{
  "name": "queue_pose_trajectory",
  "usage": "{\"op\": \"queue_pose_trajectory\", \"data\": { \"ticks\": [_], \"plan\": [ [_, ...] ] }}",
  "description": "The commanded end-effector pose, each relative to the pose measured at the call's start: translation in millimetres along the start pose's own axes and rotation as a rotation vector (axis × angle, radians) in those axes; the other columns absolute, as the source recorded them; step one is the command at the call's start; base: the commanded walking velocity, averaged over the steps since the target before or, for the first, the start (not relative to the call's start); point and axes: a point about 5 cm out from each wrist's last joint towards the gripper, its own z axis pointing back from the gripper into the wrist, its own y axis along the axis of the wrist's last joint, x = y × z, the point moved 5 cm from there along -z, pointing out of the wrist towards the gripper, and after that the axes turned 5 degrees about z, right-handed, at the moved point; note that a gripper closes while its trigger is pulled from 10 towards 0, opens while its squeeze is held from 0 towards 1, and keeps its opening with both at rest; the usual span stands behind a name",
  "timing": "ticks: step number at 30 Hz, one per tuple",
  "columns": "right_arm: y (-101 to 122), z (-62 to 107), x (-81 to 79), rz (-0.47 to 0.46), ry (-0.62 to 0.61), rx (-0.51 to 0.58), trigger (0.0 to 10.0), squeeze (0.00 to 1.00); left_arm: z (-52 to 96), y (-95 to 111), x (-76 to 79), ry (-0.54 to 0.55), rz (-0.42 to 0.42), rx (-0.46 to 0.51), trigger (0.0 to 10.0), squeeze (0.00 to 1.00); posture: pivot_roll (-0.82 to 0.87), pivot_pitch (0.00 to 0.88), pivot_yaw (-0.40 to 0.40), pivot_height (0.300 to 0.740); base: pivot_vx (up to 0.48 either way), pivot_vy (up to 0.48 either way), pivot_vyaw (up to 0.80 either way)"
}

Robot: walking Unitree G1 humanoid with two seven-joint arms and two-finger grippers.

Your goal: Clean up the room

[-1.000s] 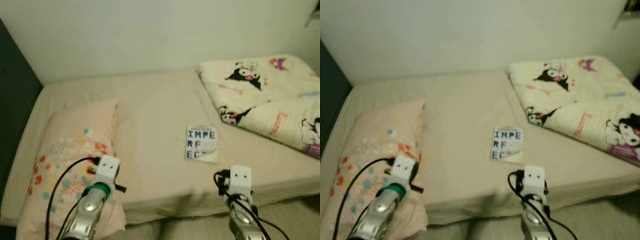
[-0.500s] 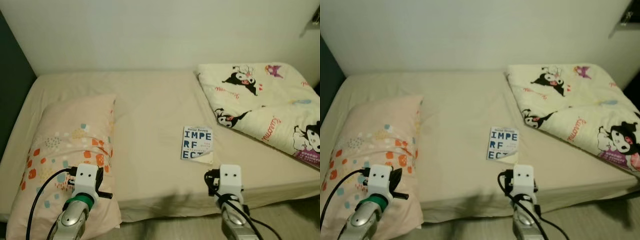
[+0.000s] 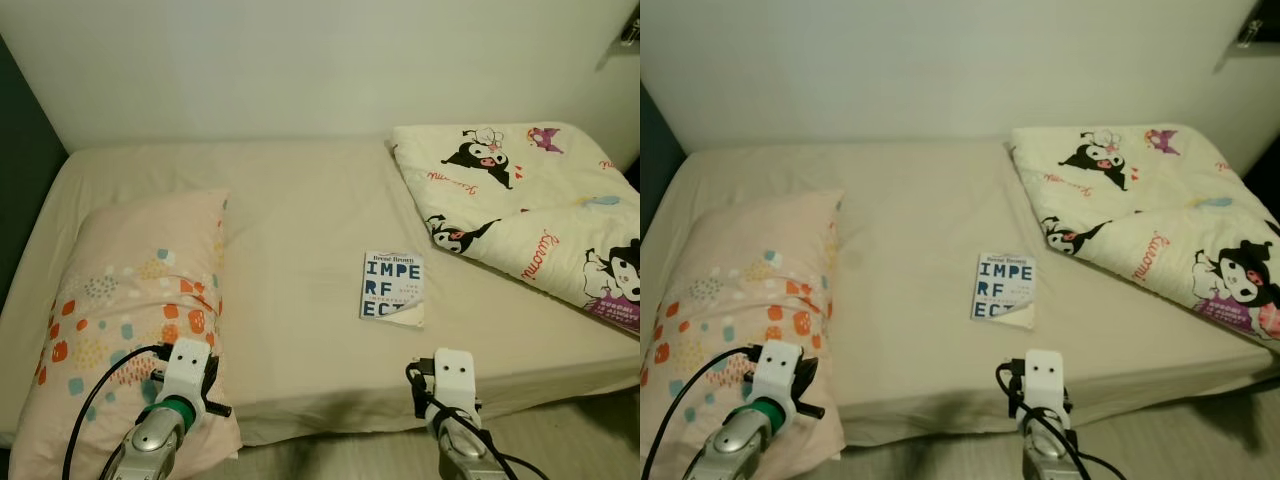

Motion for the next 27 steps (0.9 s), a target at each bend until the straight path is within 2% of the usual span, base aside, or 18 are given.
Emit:
{"op": "queue_pose_trajectory", "data": {
  "ticks": [1,5,11,16,19,23,27],
  "plan": [
    [-7,-1.0,-1.1,0.004,0.003,-0.03,10.0,0.0,2.0,-10,-0.3,0.009,0.009,-0.026,10.0,0.0,0.1,0.032,0.037,0.74,0.0,0.0,0.0],
    [-4,-1.6,-1.8,0.029,0.003,-0.018,10.0,0.0,3.2,-11,2.7,-0.012,-0.013,-0.022,10.0,0.0,0.1,0.028,0.043,0.74,0.0,0.0,0.0],
    [-4,-3.4,1.4,0.006,-0.014,-0.021,10.0,0.0,4.3,-14,10.9,-0.029,-0.027,-0.031,10.0,0.0,0.1,0.021,0.04,0.74,0.0,0.0,0.0],
    [-7,-5.1,4.6,0.021,-0.015,-0.028,10.0,0.0,-0.9,-19,20.5,-0.04,-0.05,-0.046,10.0,0.0,0.1,0.015,0.024,0.74,0.0,0.0,0.0],
    [-6,-5.6,1.6,0.027,-0.001,-0.025,10.0,0.0,-4.3,-25,20.6,-0.029,-0.053,-0.071,10.0,0.0,0.1,0.014,0.022,0.74,0.0,0.0,0.0],
    [-4,-6.8,-2.1,0.025,0.003,-0.02,10.0,0.0,-6.6,-26,17.8,-0.018,-0.097,-0.073,10.0,0.0,0.12,0.01,0.027,0.74,0.0,0.0,0.0],
    [-3,-6.9,-2.1,0.02,0.001,-0.015,10.0,0.0,-5.8,-28,13.6,-0.012,-0.089,-0.074,10.0,0.0,0.11,0.007,0.029,0.74,0.0,0.0,0.0]
  ]
}}
